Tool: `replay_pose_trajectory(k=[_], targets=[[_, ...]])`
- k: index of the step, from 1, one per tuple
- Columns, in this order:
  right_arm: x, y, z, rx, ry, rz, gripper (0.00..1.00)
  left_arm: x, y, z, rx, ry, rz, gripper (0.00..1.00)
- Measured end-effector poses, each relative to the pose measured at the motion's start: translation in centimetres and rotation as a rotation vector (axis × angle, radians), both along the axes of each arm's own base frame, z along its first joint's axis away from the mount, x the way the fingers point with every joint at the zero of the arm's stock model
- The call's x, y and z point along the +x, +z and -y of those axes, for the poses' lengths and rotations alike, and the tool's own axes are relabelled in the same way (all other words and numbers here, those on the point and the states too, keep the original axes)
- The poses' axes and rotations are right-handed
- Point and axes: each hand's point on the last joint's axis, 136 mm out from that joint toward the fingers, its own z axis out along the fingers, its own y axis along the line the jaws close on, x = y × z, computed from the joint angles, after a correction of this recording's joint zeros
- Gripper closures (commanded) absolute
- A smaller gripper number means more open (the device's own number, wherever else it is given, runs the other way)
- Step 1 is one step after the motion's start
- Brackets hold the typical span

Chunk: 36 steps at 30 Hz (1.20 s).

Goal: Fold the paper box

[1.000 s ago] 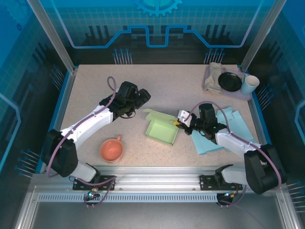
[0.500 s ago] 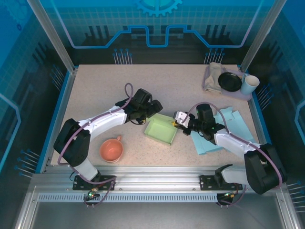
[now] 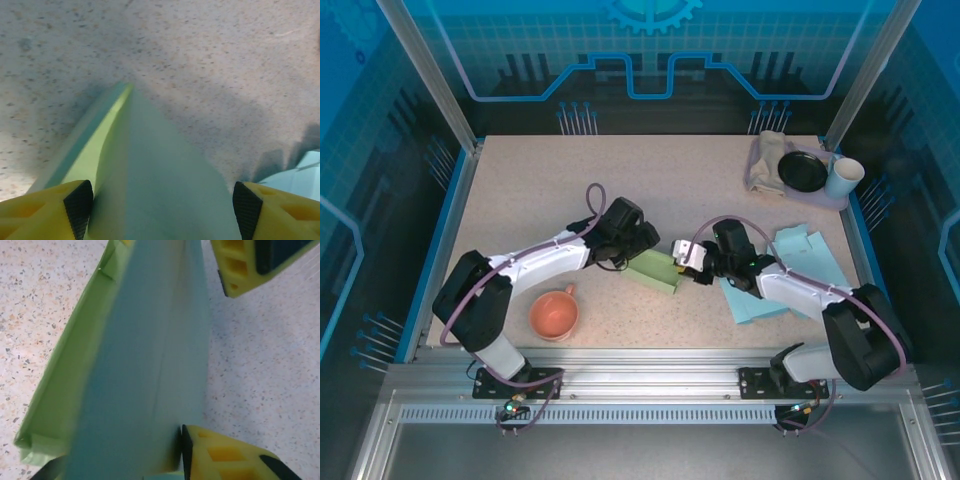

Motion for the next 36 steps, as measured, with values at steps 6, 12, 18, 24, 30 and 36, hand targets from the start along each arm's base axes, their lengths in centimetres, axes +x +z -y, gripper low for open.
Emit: replay_pose_trajectory(k=[6,12,18,24,30,36], targets=[[-0.6,0.2,0.0,-0.03,-0.018,0.007,0.58,-1.4,-1.4,-2.4,0.08,0.028,-0.006,0.22],[-1.0,4.1,0.9,0.056,-0.1,0.084,0.51,-1.4,-0.9,-3.6,0.125,0.049,0.025,0.22],[-1.4,6.7,1.6,0.156,-0.192,0.091,0.44,-1.3,-1.0,-4.2,0.151,0.069,0.038,0.22],[-0.8,8.0,2.7,0.235,-0.369,0.003,0.4,-1.6,-1.7,-4.7,0.171,0.072,0.028,0.22],[-0.1,10.5,3.6,0.35,-0.543,-0.079,0.33,-1.7,-2.3,-4.7,0.182,0.07,0.016,0.22],[1.0,9.1,4.4,0.377,-0.697,-0.169,0.27,-1.9,-3.5,-4.6,0.206,0.063,-0.004,0.21]])
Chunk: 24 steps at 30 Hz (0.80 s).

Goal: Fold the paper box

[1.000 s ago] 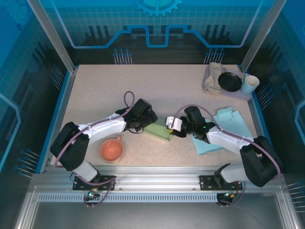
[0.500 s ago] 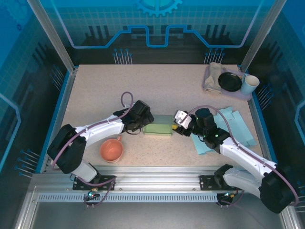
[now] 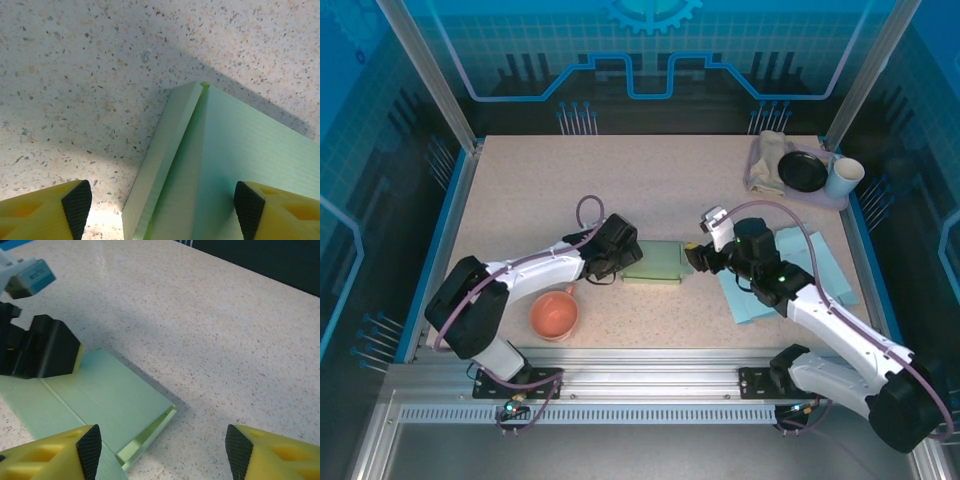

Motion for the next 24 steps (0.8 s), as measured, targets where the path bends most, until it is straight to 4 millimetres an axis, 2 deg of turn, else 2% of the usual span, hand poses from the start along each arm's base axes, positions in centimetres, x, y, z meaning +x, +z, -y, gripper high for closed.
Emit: replay_pose_trajectory(k=[2,9,14,19,24], targets=[[0.5,-1.4,-0.1,-0.009,-0.029,-0.052,0.25,-0.1,-0.3,0.1,0.005,-0.004,-0.005,0.21],[1.7,-6.7,-1.7,-0.103,-0.066,-0.198,0.25,-0.2,-1.2,0.1,0.023,-0.008,-0.024,0.19],[2.8,-10.1,-2.0,-0.175,-0.103,-0.271,0.26,-0.2,-2.3,0.0,0.051,-0.016,-0.041,0.19],[3.0,-12.1,-1.4,-0.225,-0.151,-0.329,0.26,0.6,-2.3,0.5,0.059,-0.04,-0.022,0.18],[2.9,-12.2,-0.8,-0.234,-0.219,-0.367,0.27,1.1,-2.1,0.4,0.093,-0.069,0.002,0.17]])
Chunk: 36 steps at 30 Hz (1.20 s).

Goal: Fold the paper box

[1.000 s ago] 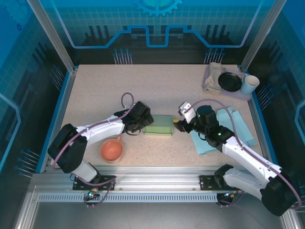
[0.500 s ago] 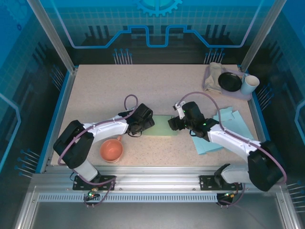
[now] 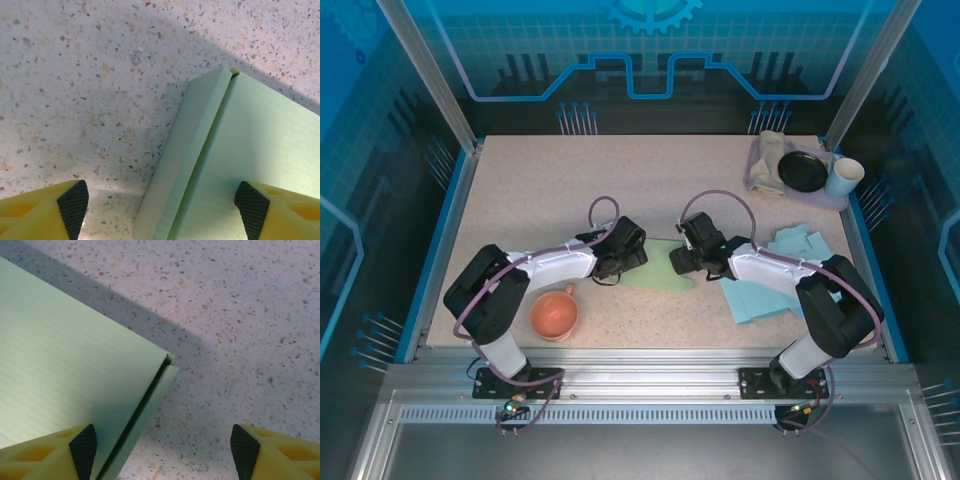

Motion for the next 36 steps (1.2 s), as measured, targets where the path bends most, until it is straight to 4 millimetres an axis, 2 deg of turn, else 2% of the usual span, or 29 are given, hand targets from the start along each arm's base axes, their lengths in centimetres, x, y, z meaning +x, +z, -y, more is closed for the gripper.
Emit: replay_pose_trajectory(k=[4,8,12,16,19,25,28,31,36], targets=[[-0.6,0.4,0.5,0.007,-0.037,-0.017,0.29,-0.1,0.3,-0.6,0.038,-0.009,0.011,0.15],[-1.0,1.4,0.4,0.034,-0.048,-0.012,0.3,-0.3,1.6,-1.4,0.06,-0.013,0.036,0.14],[-1.3,1.1,0.0,0.06,-0.038,-0.026,0.32,-0.7,3.1,-1.9,0.05,-0.017,0.072,0.14],[-1.8,0.7,-0.6,0.107,-0.035,-0.053,0.34,-1.1,3.5,-2.0,0.058,-0.035,0.085,0.14],[-1.9,1.2,-0.8,0.13,-0.039,-0.052,0.34,-1.1,3.1,-2.0,0.068,-0.041,0.077,0.15],[-1.7,4.4,-0.9,0.176,-0.044,0.016,0.34,-1.5,1.0,-1.9,0.105,-0.055,0.031,0.16],[-1.4,5.4,-1.6,0.207,-0.029,0.037,0.34,-1.6,0.5,-1.8,0.113,-0.058,0.021,0.17],[-1.5,5.1,-2.6,0.216,-0.003,0.031,0.34,-1.5,0.2,-1.7,0.114,-0.058,0.019,0.17],[-2.0,1.5,-4.2,0.172,0.033,-0.039,0.34,-1.5,0.2,-1.6,0.111,-0.058,0.023,0.17]])
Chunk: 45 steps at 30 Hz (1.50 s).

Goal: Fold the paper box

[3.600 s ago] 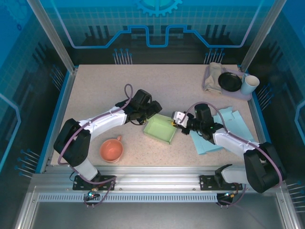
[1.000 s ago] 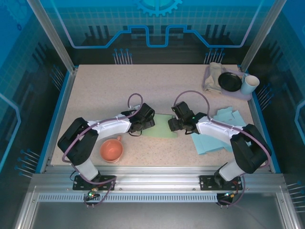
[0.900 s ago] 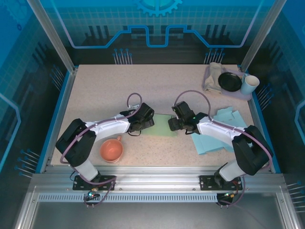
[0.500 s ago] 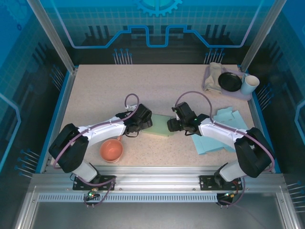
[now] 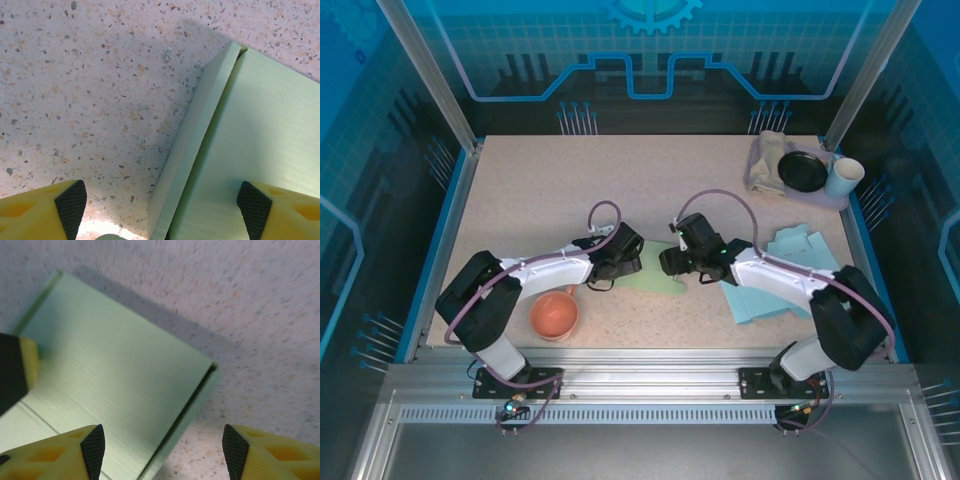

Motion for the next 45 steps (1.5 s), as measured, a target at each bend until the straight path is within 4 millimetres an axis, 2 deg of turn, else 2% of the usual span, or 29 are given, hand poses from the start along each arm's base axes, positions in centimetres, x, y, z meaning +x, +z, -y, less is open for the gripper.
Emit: replay_pose_trajectory(k=[2,4,7,13,20,24,30,38,45], targets=[[-0.2,-1.9,-0.1,-0.03,0.002,-0.041,0.34,0.0,0.0,0.0,-0.003,0.0,0.003,0.17],[0.0,-2.5,-0.6,-0.027,0.002,-0.057,0.34,0.0,-0.1,0.0,-0.003,0.001,0.004,0.16],[0.7,-2.1,-1.4,-0.015,-0.001,-0.037,0.34,-0.1,0.0,0.0,-0.007,0.002,0.006,0.15],[0.8,-2.2,-1.7,-0.008,-0.014,-0.031,0.34,-1.4,-0.1,-0.1,-0.037,0.012,-0.009,0.11],[0.7,-2.2,-1.8,-0.003,-0.017,-0.031,0.34,-2.8,-0.3,0.9,-0.085,0.059,-0.033,0.08],[0.7,-2.1,-1.8,0.0,-0.017,-0.029,0.35,-2.8,-0.2,0.8,-0.095,0.102,-0.042,0.08],[0.7,-1.4,-1.8,0.011,-0.016,-0.014,0.35,-2.1,1.2,0.7,-0.087,0.142,-0.024,0.08],[0.8,-1.2,-1.9,0.015,-0.016,-0.01,0.35,-2.6,1.4,-0.9,-0.013,0.177,-0.032,0.07],[0.8,-1.2,-1.9,0.014,-0.016,-0.009,0.35,-2.4,2.2,-1.4,0.007,0.185,-0.012,0.07]])
